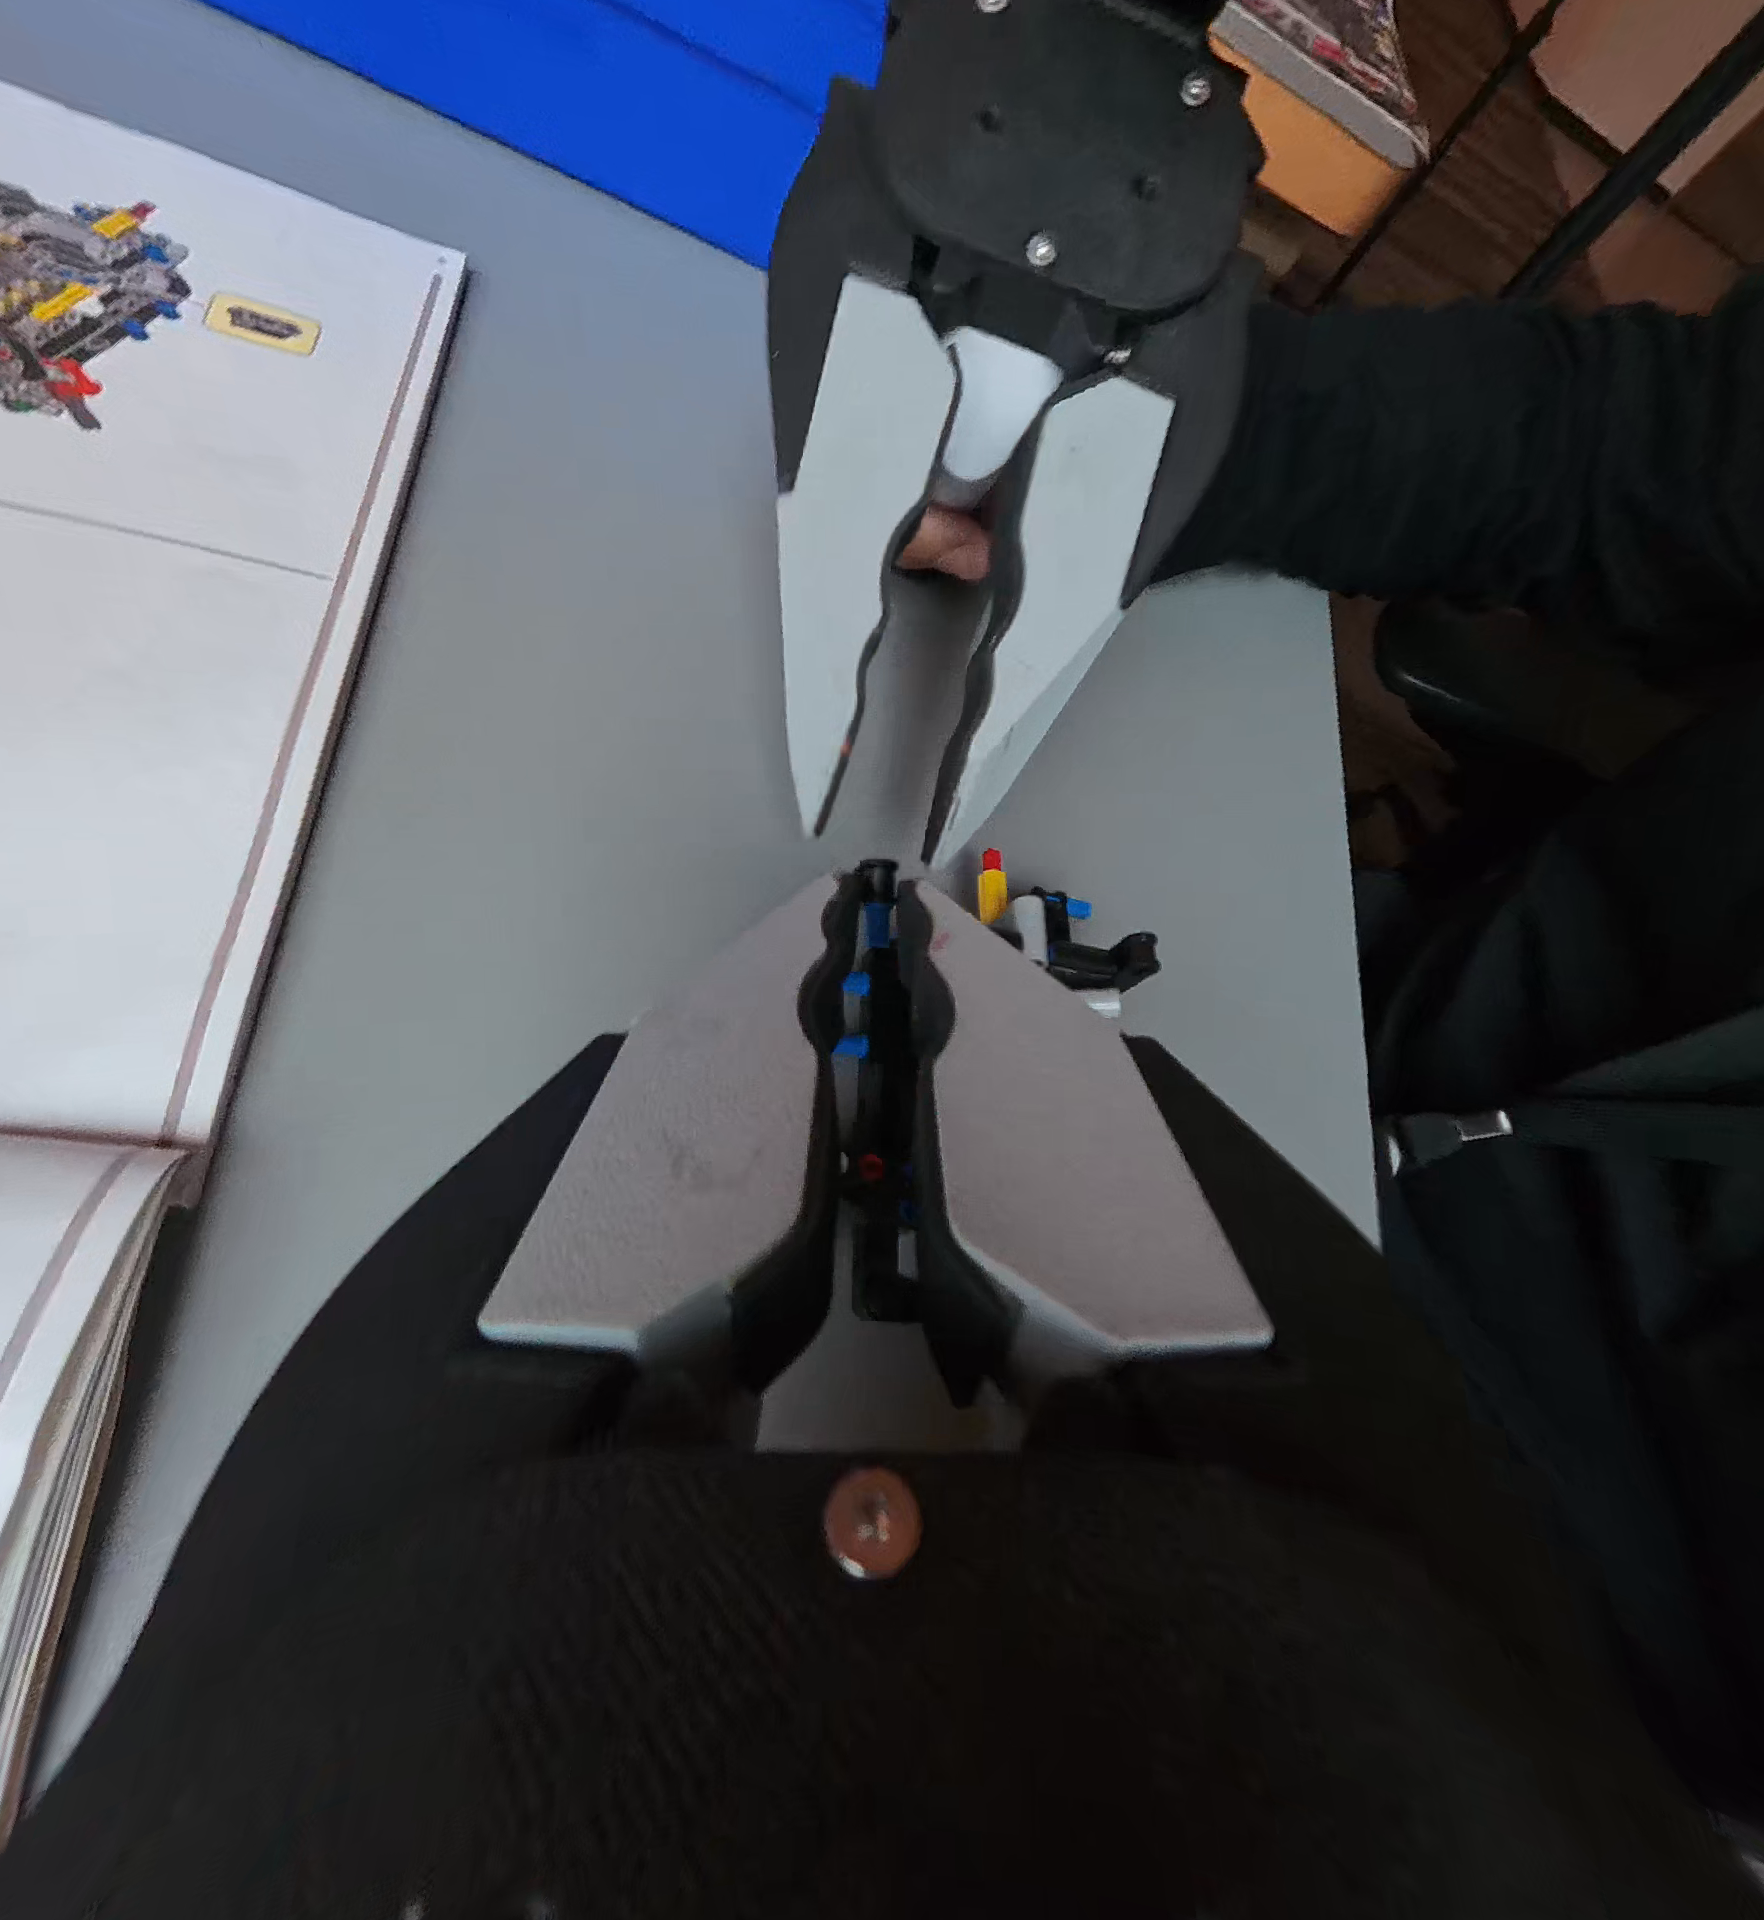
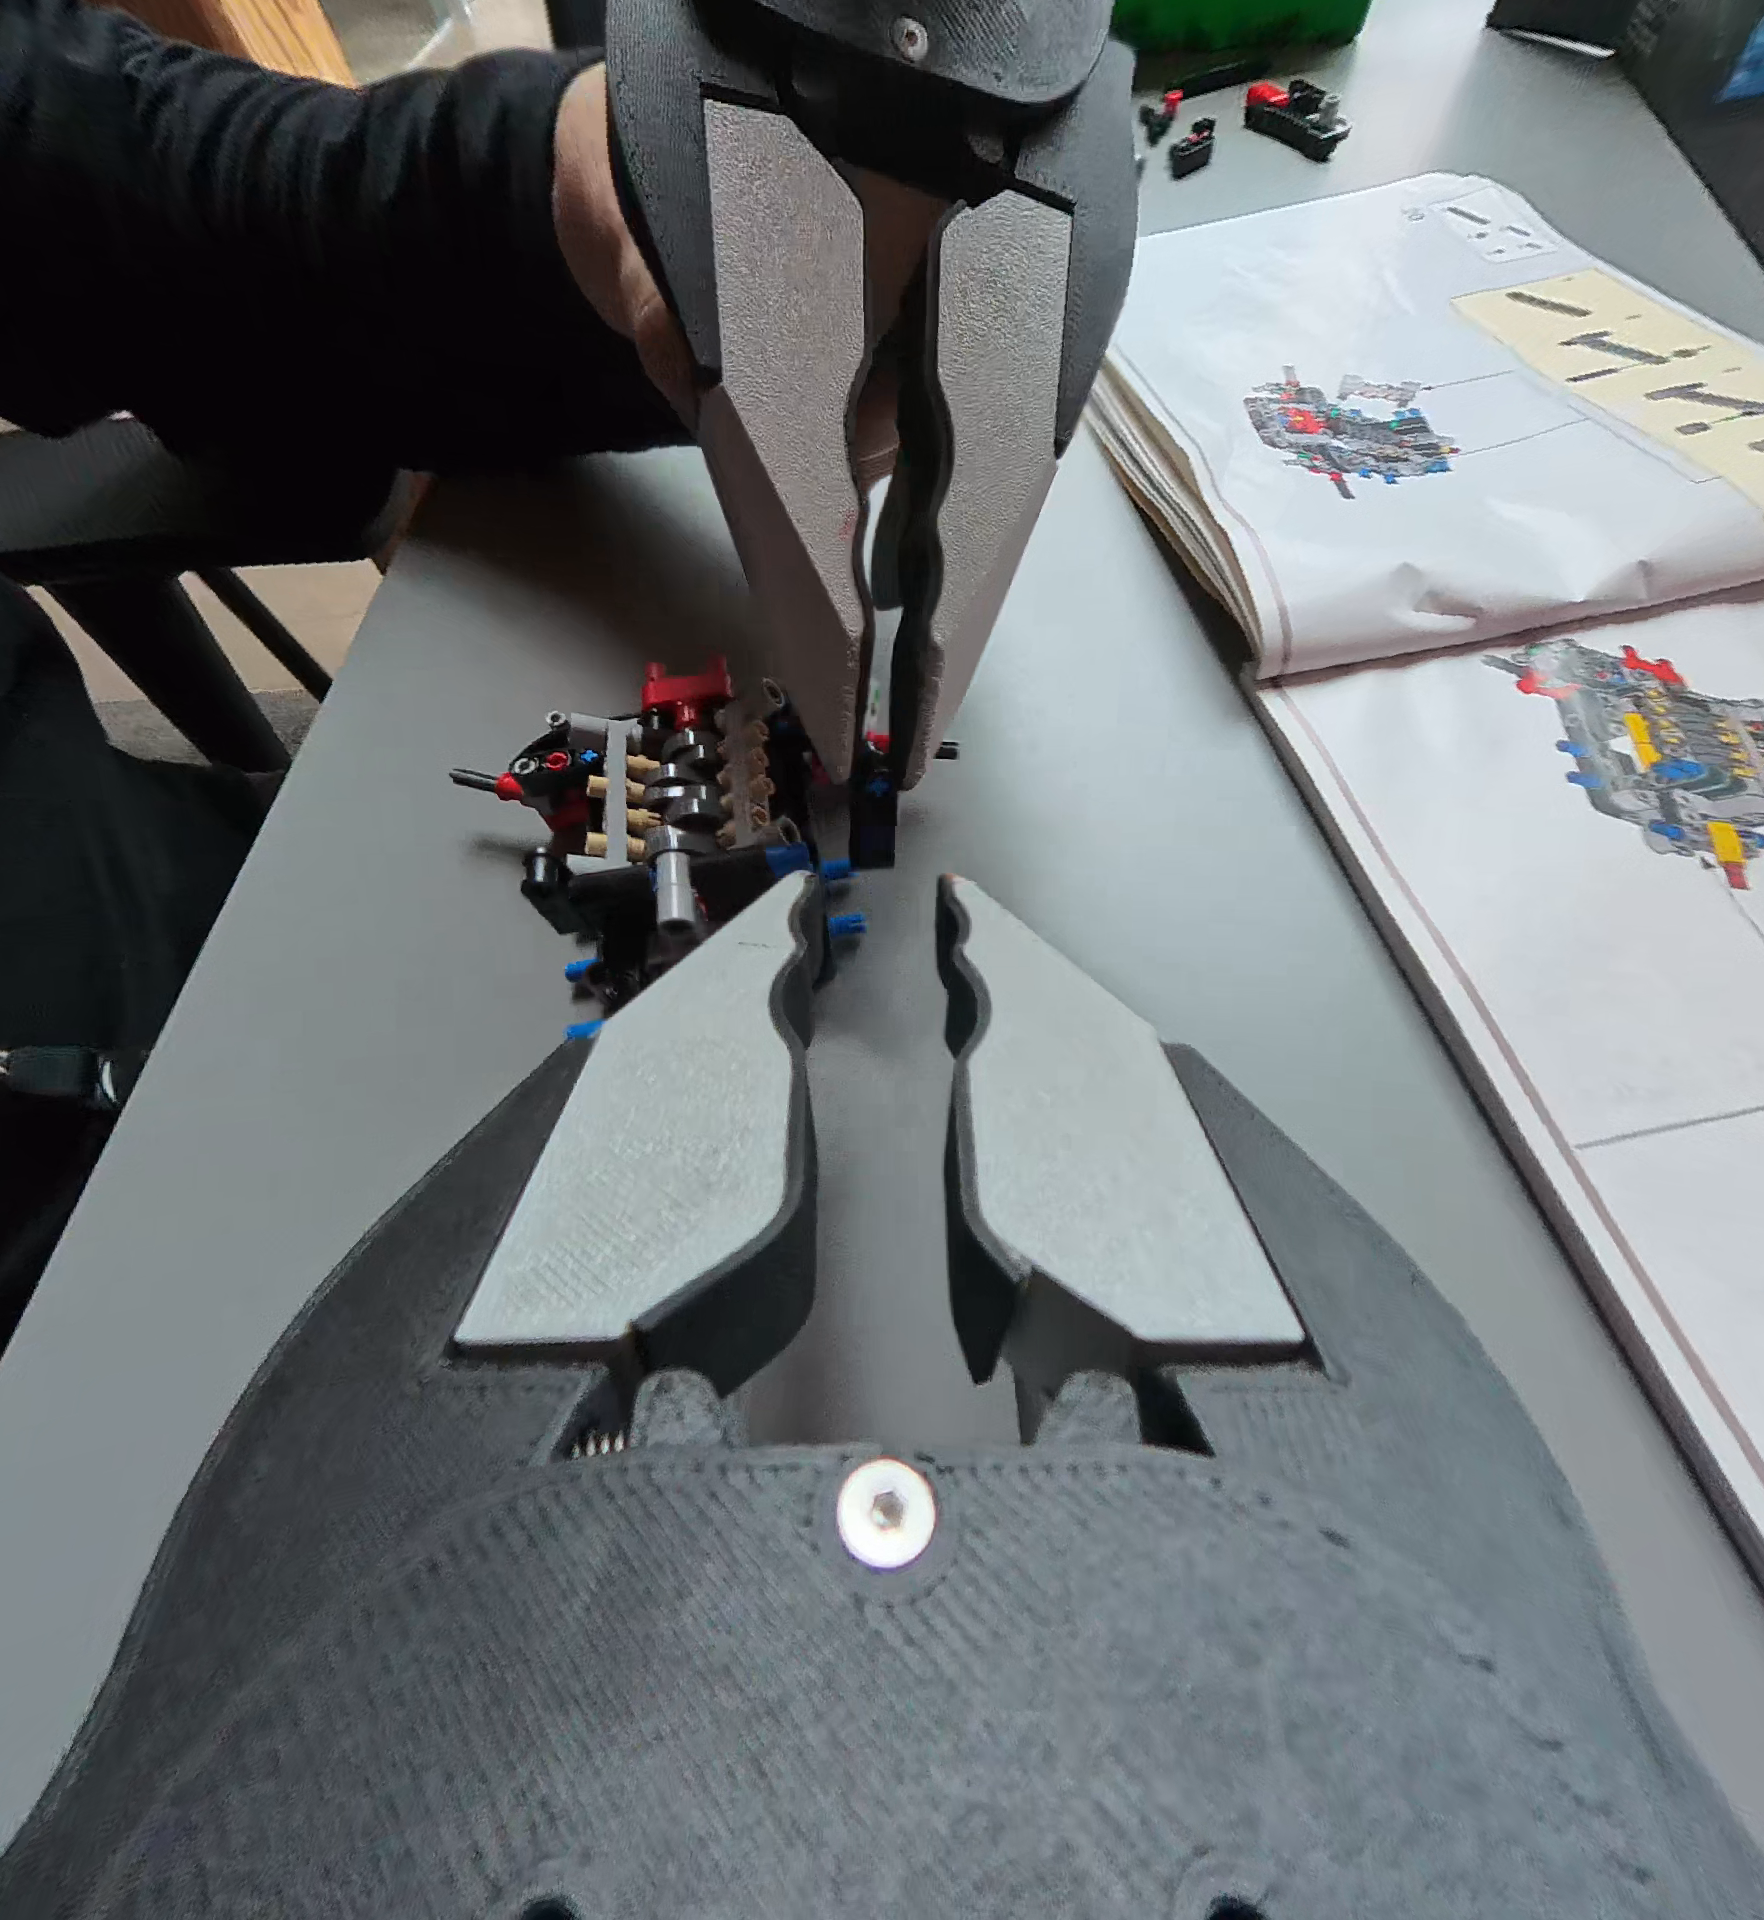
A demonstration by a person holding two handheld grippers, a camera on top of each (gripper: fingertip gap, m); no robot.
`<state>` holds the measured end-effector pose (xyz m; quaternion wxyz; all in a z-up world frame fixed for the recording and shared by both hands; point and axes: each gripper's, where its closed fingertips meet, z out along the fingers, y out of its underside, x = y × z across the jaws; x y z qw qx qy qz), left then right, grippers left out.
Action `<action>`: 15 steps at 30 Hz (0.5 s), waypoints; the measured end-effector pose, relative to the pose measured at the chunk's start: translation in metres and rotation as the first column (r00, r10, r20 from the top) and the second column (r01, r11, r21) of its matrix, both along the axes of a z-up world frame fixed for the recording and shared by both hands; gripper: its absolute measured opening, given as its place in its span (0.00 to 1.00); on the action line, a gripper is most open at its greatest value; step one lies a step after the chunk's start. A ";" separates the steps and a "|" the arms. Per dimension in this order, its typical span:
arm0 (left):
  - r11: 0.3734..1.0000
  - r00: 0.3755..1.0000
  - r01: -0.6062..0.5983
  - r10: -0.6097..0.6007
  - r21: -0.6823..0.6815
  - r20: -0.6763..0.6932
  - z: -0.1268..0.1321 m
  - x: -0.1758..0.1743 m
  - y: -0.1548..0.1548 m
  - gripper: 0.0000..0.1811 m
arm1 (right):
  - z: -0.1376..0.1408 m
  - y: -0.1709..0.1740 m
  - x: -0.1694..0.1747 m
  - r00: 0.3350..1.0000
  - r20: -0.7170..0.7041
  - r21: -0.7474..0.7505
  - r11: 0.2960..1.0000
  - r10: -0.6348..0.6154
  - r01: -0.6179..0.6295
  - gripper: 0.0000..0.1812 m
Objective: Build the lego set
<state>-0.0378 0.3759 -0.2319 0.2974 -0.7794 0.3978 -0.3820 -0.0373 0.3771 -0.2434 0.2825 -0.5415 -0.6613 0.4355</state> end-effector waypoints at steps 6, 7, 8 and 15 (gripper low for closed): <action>0.991 1.000 -0.025 0.023 -0.129 -0.017 -0.005 0.001 0.001 0.02 | 0.006 0.002 0.000 1.000 -0.028 -0.043 0.999 -0.006 0.005 0.11; 0.994 0.999 -0.012 0.009 -0.112 -0.033 -0.005 0.003 -0.001 0.02 | 0.005 0.000 -0.001 1.000 -0.024 -0.032 0.999 -0.002 0.001 0.11; 0.996 0.999 -0.001 -0.003 -0.093 -0.052 -0.004 0.005 -0.003 0.02 | 0.003 -0.001 -0.002 1.000 -0.016 -0.020 1.000 0.003 -0.003 0.10; 0.999 0.989 0.036 -0.040 -0.034 -0.142 -0.004 0.012 -0.008 0.02 | -0.002 -0.012 -0.003 0.999 0.005 0.001 0.999 0.047 -0.047 0.03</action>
